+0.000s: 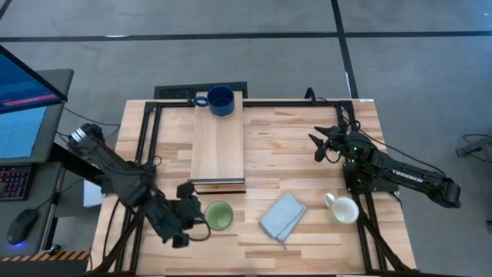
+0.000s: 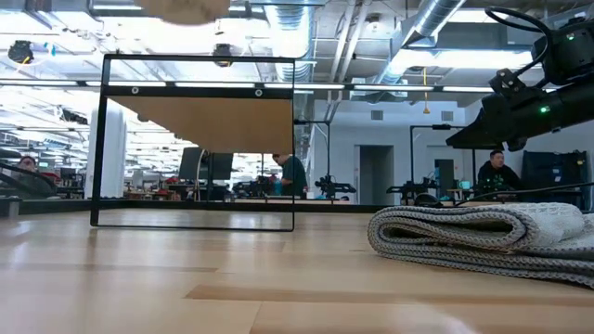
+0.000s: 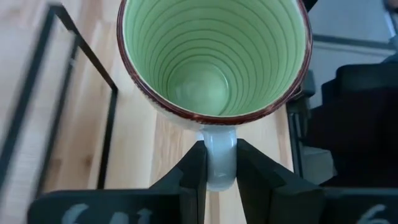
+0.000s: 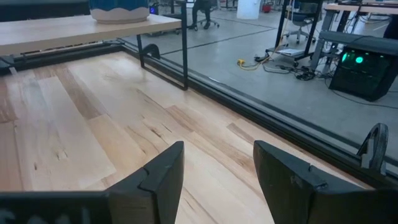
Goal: Stack small to large cups/mugs on shelf
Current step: Put the white green mug on the shelf
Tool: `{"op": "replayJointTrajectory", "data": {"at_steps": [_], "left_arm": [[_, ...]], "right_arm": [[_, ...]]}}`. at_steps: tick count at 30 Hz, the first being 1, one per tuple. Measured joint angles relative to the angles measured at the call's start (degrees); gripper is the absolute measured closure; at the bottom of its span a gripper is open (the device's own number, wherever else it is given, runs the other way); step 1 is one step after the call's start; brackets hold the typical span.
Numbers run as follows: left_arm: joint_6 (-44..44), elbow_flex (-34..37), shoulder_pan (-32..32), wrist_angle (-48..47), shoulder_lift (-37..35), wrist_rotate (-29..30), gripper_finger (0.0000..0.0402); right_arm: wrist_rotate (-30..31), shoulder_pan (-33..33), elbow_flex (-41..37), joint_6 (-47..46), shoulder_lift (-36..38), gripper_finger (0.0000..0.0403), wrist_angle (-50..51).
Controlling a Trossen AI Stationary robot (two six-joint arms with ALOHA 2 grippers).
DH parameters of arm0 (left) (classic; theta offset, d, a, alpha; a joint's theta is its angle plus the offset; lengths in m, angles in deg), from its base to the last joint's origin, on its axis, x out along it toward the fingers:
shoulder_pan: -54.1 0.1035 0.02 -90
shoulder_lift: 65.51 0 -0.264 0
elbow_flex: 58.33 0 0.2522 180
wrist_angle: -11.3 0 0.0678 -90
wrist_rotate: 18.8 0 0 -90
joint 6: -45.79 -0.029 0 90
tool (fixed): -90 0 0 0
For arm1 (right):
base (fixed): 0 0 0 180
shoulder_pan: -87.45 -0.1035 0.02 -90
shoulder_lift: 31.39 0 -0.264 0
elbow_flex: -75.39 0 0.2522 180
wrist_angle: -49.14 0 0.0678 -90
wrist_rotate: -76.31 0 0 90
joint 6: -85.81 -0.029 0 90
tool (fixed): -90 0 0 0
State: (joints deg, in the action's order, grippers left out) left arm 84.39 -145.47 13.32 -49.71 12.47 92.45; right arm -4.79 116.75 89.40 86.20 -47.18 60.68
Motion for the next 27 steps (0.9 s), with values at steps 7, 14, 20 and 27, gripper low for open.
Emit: {"op": "replayJointTrajectory", "data": {"at_steps": [7, 14, 20, 27], "left_arm": [[-6.2, 0.0, 3.8, -3.9, -7.5, 0.5, 0.0353], [-13.3, 0.0, 11.7, -6.0, -13.0, -3.0, 0.0353], [-20.1, 0.0, 19.3, -7.9, -16.8, -5.4, 0.0353], [-30.8, -0.7, 31.7, -10.4, -17.6, -9.7, 0.0353]], "right_arm": [[0.1, 0.0, 0.0, 0.0, 0.0, 0.0187, 0.0], [0.1, 0.0, 0.0, 0.0, 0.0, 0.0187, 0.0], [0.1, 0.0, 0.0, 0.0, 0.0, 0.0187, 0.0], [0.1, 0.0, 0.0, 0.0, 0.0, 0.0187, 0.0]]}}
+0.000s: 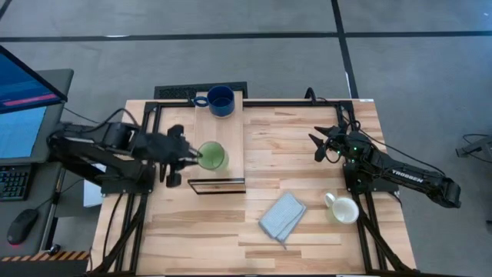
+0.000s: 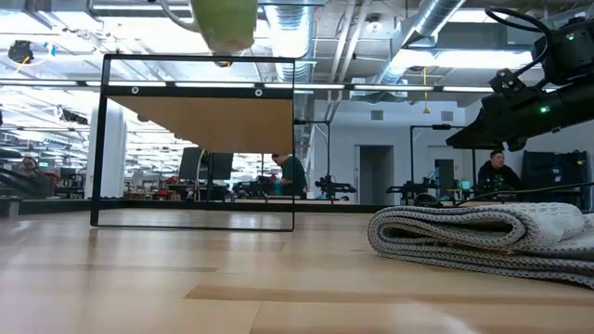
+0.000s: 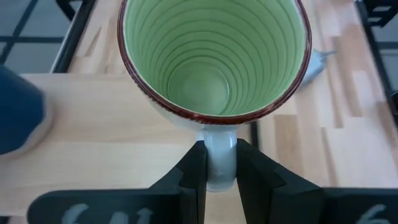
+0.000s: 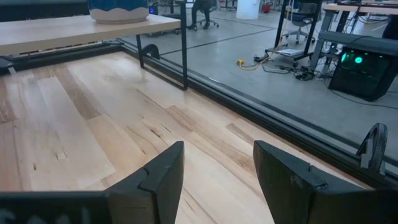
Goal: Stack small to large cups/mugs on shelf
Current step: Put the white green mug on the shelf
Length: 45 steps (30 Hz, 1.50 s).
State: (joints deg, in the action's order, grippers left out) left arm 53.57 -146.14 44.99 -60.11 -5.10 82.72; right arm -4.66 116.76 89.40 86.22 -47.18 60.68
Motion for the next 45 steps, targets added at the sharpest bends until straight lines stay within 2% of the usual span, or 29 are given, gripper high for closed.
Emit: {"op": "replayJointTrajectory", "data": {"at_steps": [9, 15, 21, 27, 45], "left_arm": [[-12.2, -6.0, 15.8, -3.9, 2.0, -7.6, 0.0353], [-17.8, -6.9, 25.1, -4.6, 3.9, -12.4, 0.0353], [-22.6, -6.9, 32.6, -4.8, 7.2, -20.3, 0.0353], [-26.7, -6.9, 37.2, -4.9, 11.0, -25.6, 0.0353], [-38.9, -6.9, 44.0, -6.0, 19.7, -30.0, 0.0353]], "right_arm": [[0.0, 0.1, 0.0, 0.0, 0.0, 0.0187, 0.0], [0.0, 0.1, 0.0, 0.0, -1.2, 0.0187, 0.0], [0.0, 0.1, 0.0, 0.0, -3.0, 0.0187, 0.0], [0.0, 0.1, 0.0, -1.0, -4.5, 0.0187, 0.0], [0.0, 0.1, 0.0, -2.0, -4.8, 0.0187, 0.0]]}}
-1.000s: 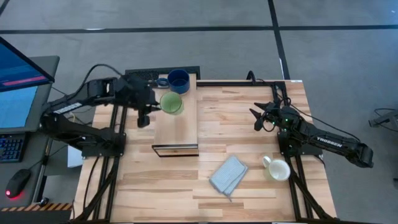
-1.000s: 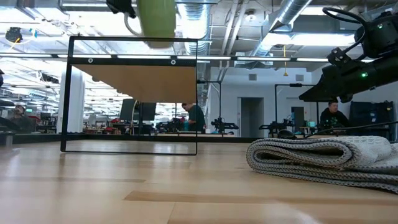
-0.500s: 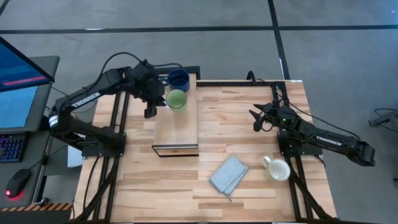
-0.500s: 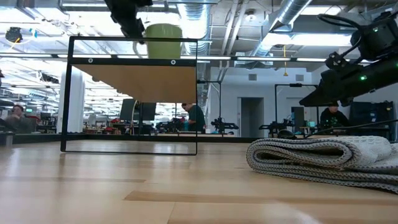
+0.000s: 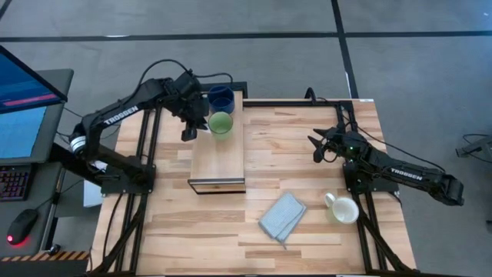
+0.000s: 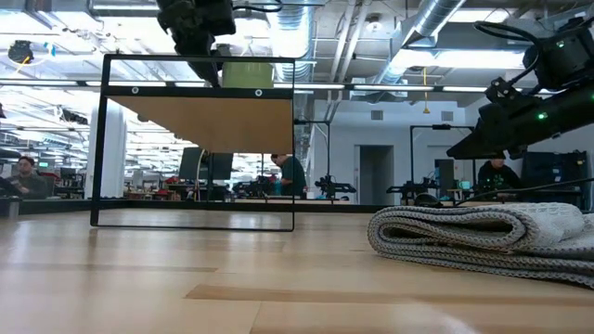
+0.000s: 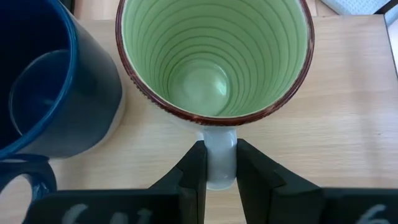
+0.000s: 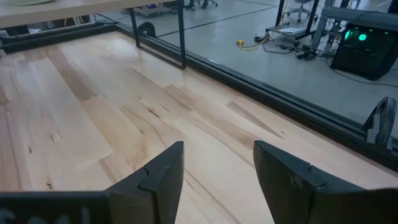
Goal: Stack small to large cups/mugs on shelf
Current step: Put the white green mug on the shelf
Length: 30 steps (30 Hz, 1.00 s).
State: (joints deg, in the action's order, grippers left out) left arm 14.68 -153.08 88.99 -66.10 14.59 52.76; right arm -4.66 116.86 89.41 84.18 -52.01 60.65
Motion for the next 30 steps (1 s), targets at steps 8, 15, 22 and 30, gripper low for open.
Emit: {"op": "replayJointTrajectory", "data": {"at_steps": [8, 15, 22, 30], "left_arm": [[-3.1, 0.0, 0.2, 0.1, 0.2, 0.5, 0.0339], [-4.9, 0.0, 0.2, 0.1, 0.2, 1.0, 0.0336], [-4.4, 0.0, 0.2, 0.1, 0.2, 1.2, 0.0335], [-3.1, 0.0, 0.2, 0.1, 0.2, 2.5, 0.0334]], "right_arm": [[0.0, 0.0, 0.0, 0.0, 0.0, 0.0187, 0.0], [0.0, 0.0, 0.0, -2.0, 0.0, 0.0187, 0.0], [0.0, 0.0, 0.0, -2.0, 0.0, 0.0187, 0.0], [0.0, 0.0, 0.0, -2.0, 0.0, 0.0187, 0.0]]}}
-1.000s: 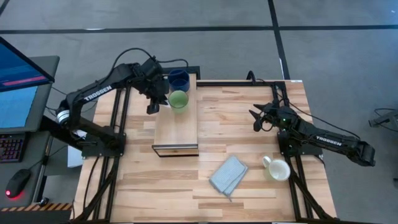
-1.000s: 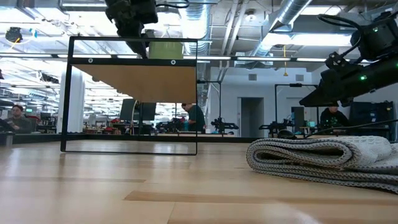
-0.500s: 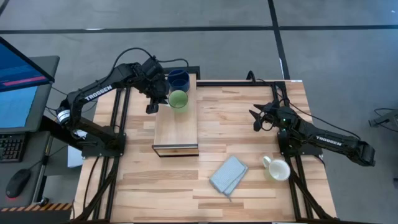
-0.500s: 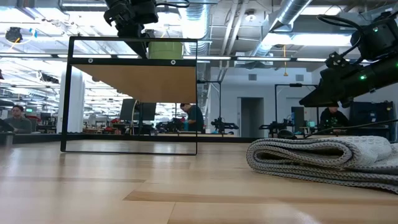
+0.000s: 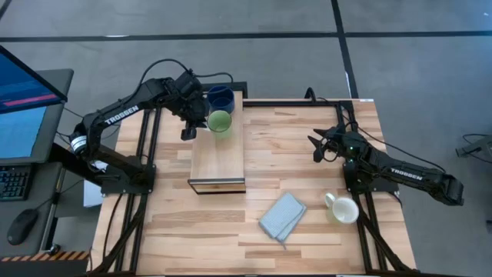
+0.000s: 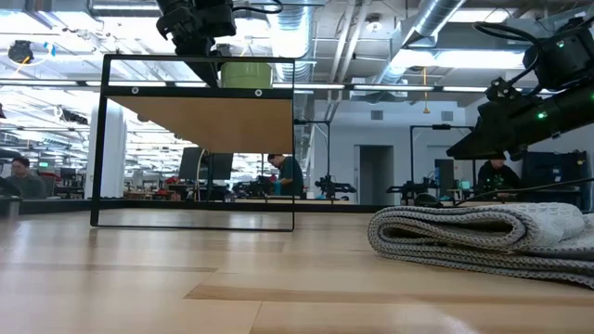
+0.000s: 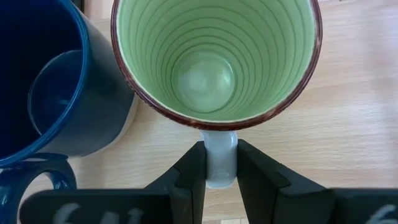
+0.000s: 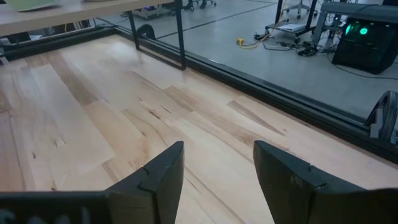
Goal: Stack small to large cups/mugs on shelf
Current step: Put the white green mug on the shelf
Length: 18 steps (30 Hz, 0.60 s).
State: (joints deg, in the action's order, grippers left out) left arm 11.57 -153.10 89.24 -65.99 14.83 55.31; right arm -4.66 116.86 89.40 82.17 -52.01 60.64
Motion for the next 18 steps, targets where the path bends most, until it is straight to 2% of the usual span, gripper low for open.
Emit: {"op": "replayJointTrajectory", "data": {"at_steps": [9, 18], "left_arm": [[-1.0, 0.0, 0.0, 0.0, 0.0, 0.2, 0.0333], [1.8, 0.0, 0.0, 0.6, 0.0, 2.3, 0.0333]], "right_arm": [[0.0, 0.0, 0.0, 0.1, 0.0, 0.0187, 0.0], [0.0, 0.0, 0.0, 0.2, 0.0, 0.0187, 0.0]]}}
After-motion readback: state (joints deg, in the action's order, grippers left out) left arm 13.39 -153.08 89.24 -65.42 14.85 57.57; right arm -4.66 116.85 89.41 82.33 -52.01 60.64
